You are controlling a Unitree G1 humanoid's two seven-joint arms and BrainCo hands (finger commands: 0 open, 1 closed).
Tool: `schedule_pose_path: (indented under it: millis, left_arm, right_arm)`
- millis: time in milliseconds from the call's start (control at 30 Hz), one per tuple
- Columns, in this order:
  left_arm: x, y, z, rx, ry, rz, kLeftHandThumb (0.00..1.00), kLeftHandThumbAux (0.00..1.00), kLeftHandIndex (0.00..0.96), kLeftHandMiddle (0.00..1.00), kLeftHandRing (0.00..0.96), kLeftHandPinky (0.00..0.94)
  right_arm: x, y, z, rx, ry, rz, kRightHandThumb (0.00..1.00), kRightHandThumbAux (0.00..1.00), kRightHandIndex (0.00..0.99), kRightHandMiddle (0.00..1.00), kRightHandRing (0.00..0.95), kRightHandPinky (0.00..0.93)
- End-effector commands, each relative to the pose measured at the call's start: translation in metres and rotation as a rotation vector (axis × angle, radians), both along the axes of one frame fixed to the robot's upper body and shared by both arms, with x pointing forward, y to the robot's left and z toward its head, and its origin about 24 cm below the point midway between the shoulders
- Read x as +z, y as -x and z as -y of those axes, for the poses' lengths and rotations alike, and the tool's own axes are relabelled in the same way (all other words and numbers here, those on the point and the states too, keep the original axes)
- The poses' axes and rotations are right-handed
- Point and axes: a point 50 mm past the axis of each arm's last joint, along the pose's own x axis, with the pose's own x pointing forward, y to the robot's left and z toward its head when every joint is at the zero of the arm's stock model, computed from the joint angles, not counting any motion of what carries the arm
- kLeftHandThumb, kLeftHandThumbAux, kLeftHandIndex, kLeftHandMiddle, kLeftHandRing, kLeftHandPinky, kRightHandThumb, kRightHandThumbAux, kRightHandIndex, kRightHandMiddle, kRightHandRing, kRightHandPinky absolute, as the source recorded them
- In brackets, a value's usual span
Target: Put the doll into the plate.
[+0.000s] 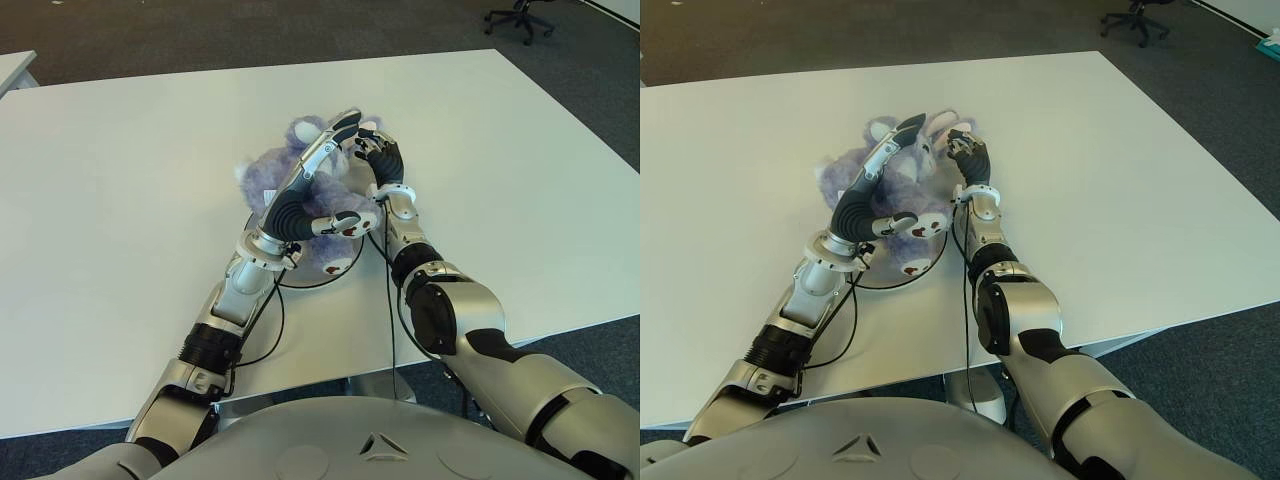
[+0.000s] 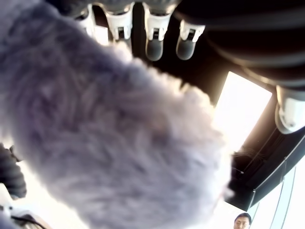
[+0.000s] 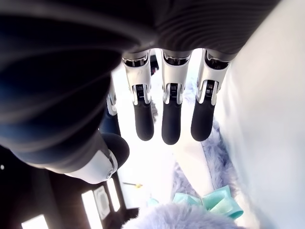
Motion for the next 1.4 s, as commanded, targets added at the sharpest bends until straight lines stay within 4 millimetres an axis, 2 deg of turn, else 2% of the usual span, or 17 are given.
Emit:
schedule_pose_path:
  millis: [33,500,800,1000,1400]
  left_arm:
    - [-0.019,0.003,-0.012,0.063,-0.027,-0.114,0.114,0.365,0.000,0.003,0.000,0.000]
    - [-0.016,0.001,-0.027,0.135,-0.033,-0.109,0.131,0.337,0.000,0.012,0.000,0.000]
    - [-0.009,0.005,-0.043,0.184,-0.052,-0.094,0.159,0.319,0.000,0.000,0.000,0.000]
    - [-0.006,0.007,-0.049,0.214,-0.050,-0.072,0.104,0.279,0.000,0.000,0.000,0.000]
    - [-0.002,0.006,-0.067,0.258,-0.010,-0.057,0.078,0.218,0.000,0.000,0.000,0.000]
  right_arm:
    - [-0.062,0.038,-0.007,0.000,-0.042,-0.276,0.699,0.738,0.398,0.224,0.225,0.275]
    - [-0.064,0.040,-0.006,0.010,-0.017,-0.277,0.697,0.738,0.398,0.185,0.183,0.230]
    - [-0.065,0.040,-0.005,0.014,-0.003,-0.283,0.697,0.737,0.398,0.186,0.185,0.245]
    - [-0.065,0.040,-0.004,0.017,0.010,-0.287,0.694,0.736,0.398,0.189,0.194,0.260]
    - [-0.066,0.040,-0.003,0.020,0.025,-0.289,0.691,0.738,0.398,0.193,0.199,0.258]
